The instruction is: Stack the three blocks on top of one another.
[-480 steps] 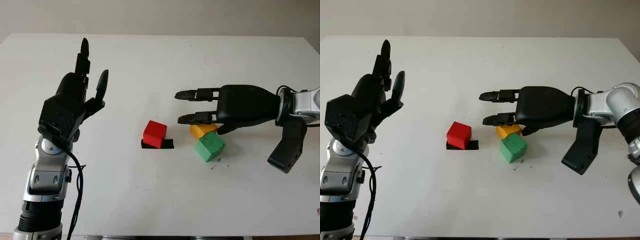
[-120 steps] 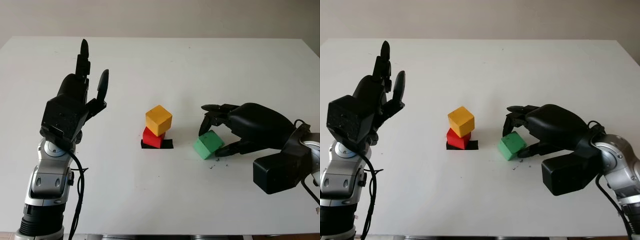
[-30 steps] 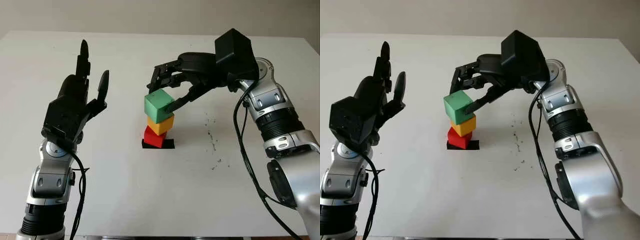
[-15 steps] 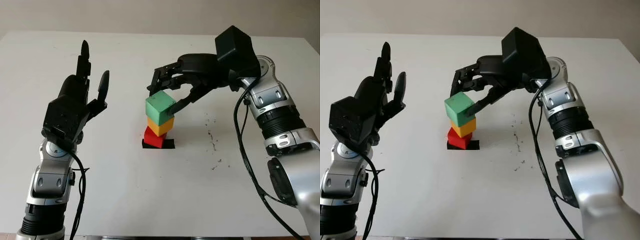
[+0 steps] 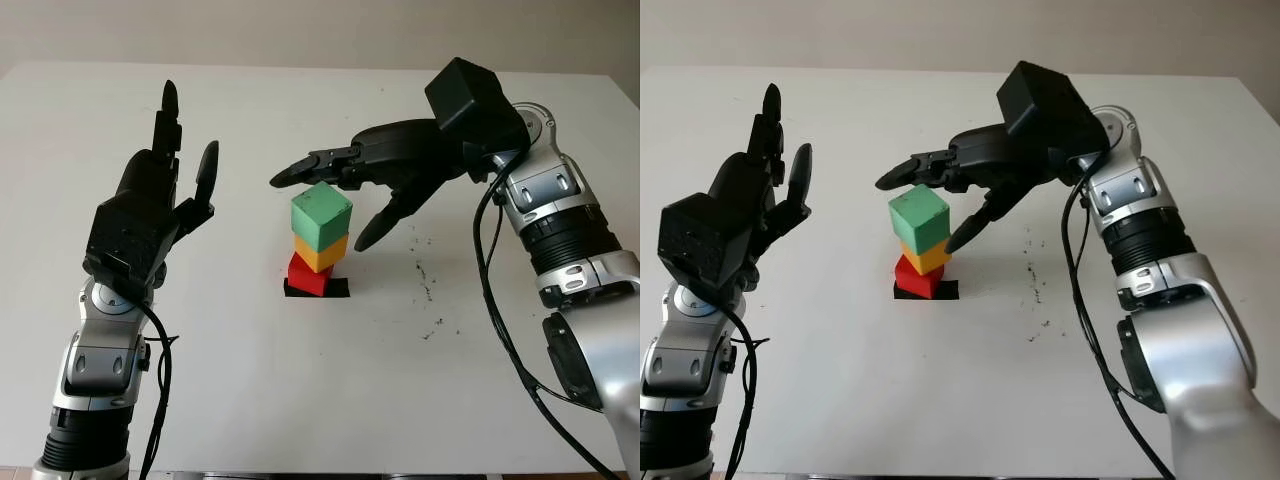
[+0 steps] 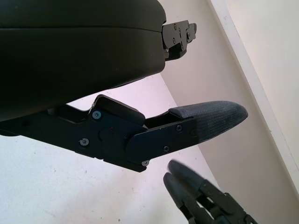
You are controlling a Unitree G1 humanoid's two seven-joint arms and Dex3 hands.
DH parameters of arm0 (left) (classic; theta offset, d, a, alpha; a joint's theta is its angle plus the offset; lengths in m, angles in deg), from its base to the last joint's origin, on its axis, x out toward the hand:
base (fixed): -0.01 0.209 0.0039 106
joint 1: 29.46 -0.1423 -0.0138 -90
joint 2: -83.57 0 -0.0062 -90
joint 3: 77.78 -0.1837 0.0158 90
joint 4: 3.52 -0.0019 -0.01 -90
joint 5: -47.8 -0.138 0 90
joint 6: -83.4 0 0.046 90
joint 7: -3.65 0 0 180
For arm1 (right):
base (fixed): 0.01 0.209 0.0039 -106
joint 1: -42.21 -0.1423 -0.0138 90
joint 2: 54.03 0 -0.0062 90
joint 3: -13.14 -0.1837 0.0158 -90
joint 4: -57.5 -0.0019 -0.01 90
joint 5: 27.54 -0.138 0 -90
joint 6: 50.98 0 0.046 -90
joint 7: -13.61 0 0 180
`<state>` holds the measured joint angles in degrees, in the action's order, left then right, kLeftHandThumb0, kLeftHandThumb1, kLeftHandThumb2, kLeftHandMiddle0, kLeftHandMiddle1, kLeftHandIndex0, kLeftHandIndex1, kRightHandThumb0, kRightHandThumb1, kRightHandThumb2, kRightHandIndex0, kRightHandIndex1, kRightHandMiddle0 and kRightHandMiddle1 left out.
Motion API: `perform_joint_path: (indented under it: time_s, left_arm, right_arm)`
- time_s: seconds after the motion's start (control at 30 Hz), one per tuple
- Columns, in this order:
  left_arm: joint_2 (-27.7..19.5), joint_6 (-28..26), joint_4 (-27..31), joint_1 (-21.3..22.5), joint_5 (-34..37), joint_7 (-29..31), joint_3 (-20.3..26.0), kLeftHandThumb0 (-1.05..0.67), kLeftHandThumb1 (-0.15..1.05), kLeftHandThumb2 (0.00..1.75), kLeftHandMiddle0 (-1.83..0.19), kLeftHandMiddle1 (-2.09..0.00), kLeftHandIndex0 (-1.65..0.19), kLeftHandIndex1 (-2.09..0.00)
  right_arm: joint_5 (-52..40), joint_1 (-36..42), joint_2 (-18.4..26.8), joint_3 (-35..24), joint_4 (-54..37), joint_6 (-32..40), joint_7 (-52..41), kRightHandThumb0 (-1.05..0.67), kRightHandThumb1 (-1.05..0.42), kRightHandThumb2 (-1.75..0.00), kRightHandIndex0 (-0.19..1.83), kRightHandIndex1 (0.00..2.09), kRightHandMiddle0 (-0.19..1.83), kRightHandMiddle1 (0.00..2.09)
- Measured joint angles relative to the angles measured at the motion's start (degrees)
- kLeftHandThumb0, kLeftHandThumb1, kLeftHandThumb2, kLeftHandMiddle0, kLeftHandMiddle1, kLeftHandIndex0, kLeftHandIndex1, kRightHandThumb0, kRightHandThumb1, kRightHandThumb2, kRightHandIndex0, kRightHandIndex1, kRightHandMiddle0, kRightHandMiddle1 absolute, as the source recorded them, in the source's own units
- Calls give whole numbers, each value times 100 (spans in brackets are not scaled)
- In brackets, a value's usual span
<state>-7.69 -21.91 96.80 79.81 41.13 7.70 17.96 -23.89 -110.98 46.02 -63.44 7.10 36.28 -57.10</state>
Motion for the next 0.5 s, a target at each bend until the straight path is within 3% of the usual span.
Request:
perform_joint_path:
  time_s: [0.2,0.3,0.43,0.5]
  left_arm:
    - [1,0,-2,0,3,-1,0,-83,105,72,19,0,19,0]
    - [1,1,-1,0,1,-2,0,-83,105,72,19,0,19,0]
    - [8,17,1,-21,23,-22,20,-83,105,72,19,0,19,0]
    - [22,28,1,-84,41,-37,45,-83,105,72,19,0,19,-1]
  right_arm:
    - [-135,17,23,-120,-327,13,191,-103,-91,-6,-19,0,-19,0]
    - [-317,153,45,-382,-688,377,578,-104,-100,-9,-19,0,-19,0]
    - [-657,917,21,-1055,-1566,763,1745,-96,-104,-41,-19,0,-19,0]
    - [-826,1373,-84,-1346,-2001,840,2349,-91,-105,-47,-19,0,-19,0]
